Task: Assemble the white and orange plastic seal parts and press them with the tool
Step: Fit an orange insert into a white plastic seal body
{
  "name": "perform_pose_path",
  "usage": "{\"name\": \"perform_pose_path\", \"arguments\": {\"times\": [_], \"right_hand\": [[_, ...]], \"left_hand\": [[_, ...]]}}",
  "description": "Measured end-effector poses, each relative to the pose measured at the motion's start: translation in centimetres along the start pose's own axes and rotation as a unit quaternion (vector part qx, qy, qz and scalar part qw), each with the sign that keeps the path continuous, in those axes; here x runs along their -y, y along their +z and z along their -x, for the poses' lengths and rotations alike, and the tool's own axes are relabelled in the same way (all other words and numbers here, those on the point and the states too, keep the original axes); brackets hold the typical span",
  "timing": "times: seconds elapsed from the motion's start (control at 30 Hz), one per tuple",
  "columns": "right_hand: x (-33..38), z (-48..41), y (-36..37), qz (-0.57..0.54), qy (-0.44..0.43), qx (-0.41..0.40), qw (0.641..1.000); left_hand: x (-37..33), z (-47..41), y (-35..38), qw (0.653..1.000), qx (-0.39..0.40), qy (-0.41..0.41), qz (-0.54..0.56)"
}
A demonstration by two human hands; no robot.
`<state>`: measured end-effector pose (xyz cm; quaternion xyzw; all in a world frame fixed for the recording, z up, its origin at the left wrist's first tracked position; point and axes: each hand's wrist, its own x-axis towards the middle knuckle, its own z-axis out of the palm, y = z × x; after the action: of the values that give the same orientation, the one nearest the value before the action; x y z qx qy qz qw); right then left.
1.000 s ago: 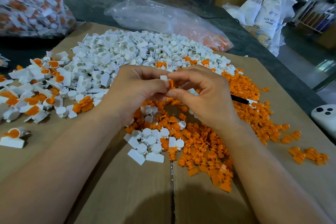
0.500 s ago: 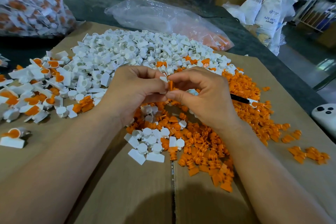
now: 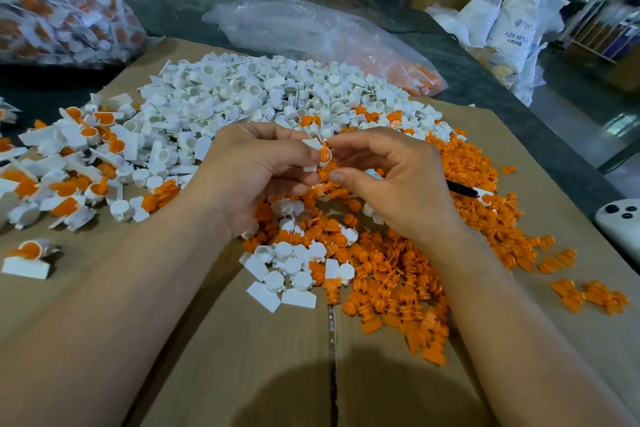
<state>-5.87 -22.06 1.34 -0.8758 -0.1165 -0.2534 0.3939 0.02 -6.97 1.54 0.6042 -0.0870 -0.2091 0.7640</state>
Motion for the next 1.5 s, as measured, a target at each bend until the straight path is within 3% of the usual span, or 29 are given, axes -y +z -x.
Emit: {"name": "perform_pose_path", "arguments": {"times": [0.83, 1.5], "right_hand": [[-0.09, -0.02, 0.17, 0.045, -0.059, -0.010, 0.997], [-0.08, 0.06, 0.00, 0.013, -0.048, -0.026, 0.998]], "left_hand": [[0.25, 0.17, 0.23, 0.996, 0.015, 0.058, -0.064], [0.29, 0.24, 0.24, 0.996, 0.023, 0.078, -0.049]]}}
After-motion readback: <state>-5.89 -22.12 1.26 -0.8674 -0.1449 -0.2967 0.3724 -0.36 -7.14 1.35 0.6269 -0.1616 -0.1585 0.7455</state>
